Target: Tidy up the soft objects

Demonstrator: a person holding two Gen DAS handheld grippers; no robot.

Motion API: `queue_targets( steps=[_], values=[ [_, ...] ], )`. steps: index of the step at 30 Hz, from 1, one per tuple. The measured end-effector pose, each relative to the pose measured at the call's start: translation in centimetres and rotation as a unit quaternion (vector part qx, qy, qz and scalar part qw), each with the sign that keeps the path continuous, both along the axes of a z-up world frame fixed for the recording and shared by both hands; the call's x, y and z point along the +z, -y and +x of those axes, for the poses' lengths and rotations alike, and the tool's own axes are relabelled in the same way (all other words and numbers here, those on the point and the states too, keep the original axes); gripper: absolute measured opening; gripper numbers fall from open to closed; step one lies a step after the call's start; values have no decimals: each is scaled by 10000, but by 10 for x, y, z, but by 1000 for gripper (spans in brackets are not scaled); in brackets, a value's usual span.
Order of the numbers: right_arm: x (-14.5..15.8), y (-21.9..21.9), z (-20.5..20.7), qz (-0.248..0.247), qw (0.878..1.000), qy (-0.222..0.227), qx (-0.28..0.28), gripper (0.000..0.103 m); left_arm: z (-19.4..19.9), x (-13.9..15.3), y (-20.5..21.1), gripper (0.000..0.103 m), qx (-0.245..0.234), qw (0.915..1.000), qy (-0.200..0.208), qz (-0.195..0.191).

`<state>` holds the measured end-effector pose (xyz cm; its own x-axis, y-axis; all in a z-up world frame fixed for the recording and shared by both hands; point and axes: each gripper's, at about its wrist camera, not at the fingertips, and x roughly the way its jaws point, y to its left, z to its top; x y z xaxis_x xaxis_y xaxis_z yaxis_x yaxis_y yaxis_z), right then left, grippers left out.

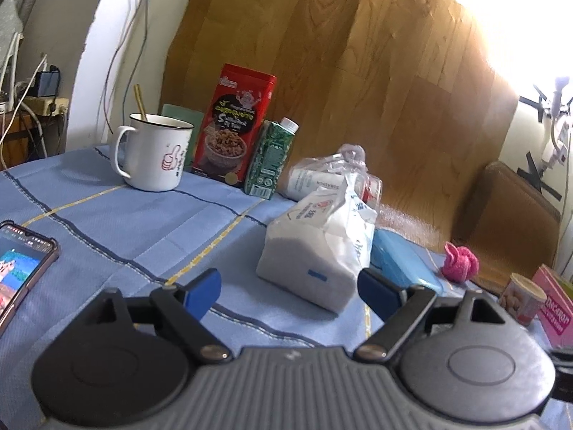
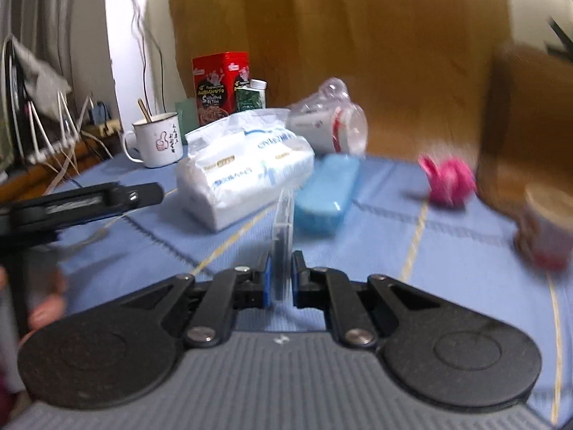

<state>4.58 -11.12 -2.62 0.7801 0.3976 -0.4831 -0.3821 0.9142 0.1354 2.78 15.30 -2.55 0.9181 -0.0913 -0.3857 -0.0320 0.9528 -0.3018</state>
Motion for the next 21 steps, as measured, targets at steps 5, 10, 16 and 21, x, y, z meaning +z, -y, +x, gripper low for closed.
queue_targets(
  steps=[5, 10, 16, 21],
  values=[
    [-9, 45, -17, 858, 9943, -624, -110, 13, 2, 0, 11, 88, -293, 9993, -85, 236],
    [-19, 73, -28, 1044, 9895, -768, -643, 19, 4, 1, 26, 88, -556, 9965, -193, 586],
    [-21, 70, -41, 409, 9953, -348, -809, 49, 6, 2, 44, 88, -1187, 9910, -620, -23],
    [-25, 59, -52, -228, 9980, 3, -589, 62, 7, 10, 80, 88, -2134, 9711, -994, -390]
  ],
)
